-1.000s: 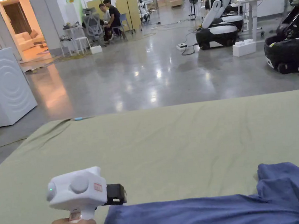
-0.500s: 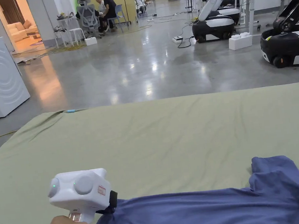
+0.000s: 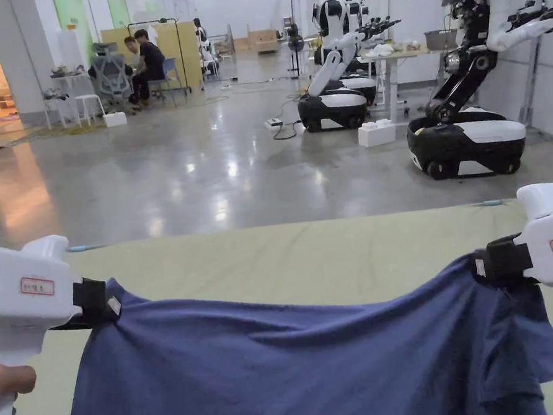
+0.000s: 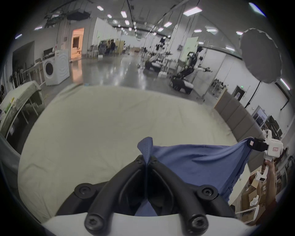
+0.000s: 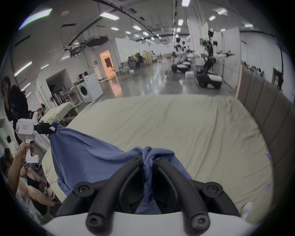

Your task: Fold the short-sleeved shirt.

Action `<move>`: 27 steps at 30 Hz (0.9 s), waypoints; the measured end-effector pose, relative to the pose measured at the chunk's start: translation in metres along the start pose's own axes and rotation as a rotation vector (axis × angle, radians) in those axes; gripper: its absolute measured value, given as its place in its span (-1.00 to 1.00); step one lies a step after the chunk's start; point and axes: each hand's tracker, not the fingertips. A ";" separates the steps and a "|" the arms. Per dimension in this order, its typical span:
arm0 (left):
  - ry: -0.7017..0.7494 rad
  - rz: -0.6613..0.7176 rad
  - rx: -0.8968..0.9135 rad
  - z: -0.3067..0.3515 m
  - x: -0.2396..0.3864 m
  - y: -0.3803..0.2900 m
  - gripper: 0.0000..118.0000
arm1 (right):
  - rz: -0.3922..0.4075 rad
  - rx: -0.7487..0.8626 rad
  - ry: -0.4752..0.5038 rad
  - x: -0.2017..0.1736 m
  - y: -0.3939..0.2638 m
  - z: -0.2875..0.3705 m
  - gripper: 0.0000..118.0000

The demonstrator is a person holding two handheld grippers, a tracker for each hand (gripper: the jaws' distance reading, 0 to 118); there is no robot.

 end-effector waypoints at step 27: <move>0.050 0.130 0.471 0.015 0.027 0.286 -0.99 | -0.020 0.353 -0.269 -0.004 0.314 -0.016 -0.83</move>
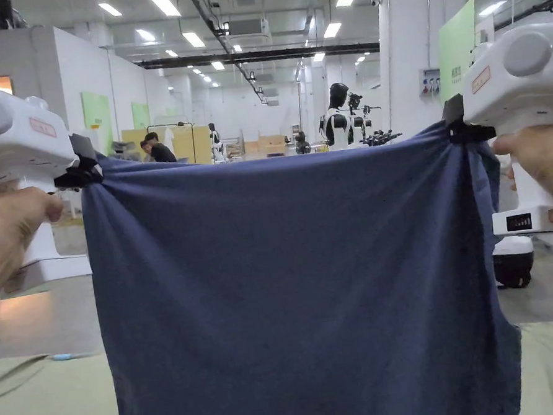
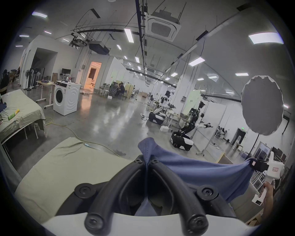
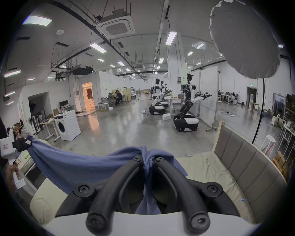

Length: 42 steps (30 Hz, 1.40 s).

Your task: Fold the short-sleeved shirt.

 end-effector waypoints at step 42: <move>-0.247 -0.079 -0.528 0.233 -0.133 -0.438 -0.99 | -0.054 -0.490 0.402 0.087 -0.463 0.205 -0.83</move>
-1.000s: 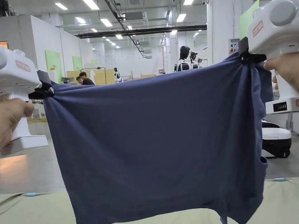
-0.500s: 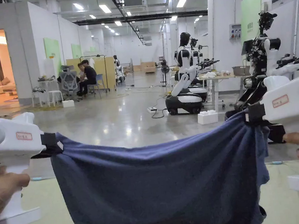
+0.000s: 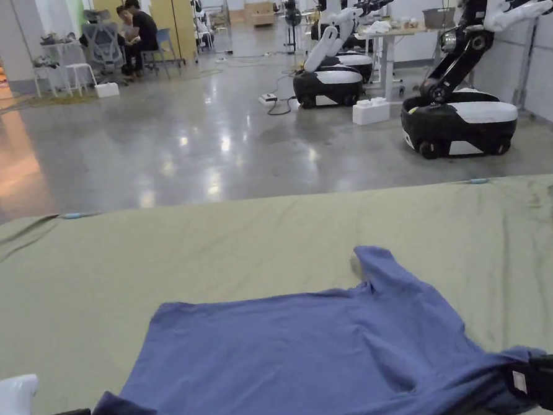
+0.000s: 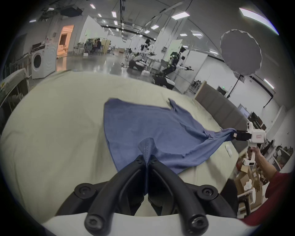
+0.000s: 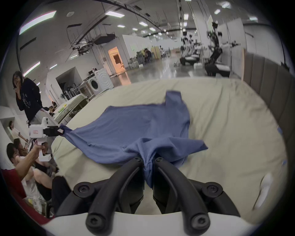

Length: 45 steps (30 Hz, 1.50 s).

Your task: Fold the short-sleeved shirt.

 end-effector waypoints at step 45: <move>0.234 -0.018 0.237 0.149 0.142 -0.158 -1.00 | -0.111 0.126 -0.241 -0.086 -0.136 0.110 0.10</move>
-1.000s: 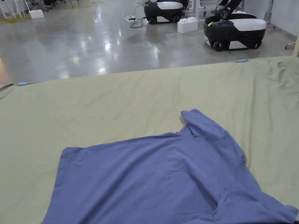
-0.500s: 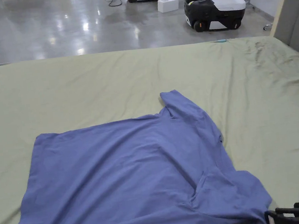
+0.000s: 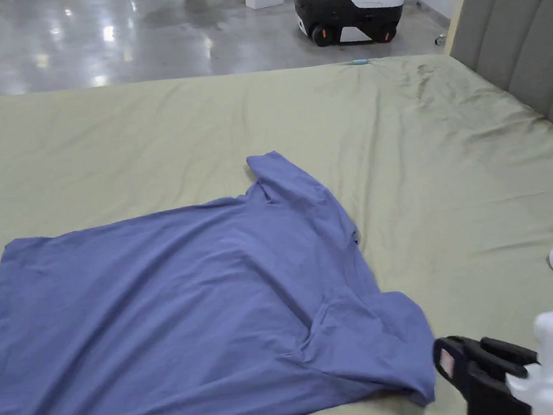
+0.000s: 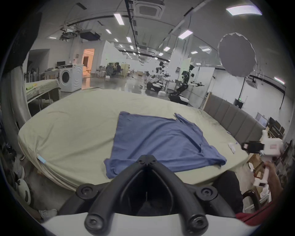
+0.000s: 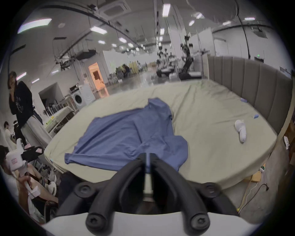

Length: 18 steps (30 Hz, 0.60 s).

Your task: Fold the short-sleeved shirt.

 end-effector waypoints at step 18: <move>-0.142 0.249 -0.157 -0.046 -0.040 -0.014 0.35 | -0.106 -0.377 0.031 0.045 -0.029 -0.119 -0.72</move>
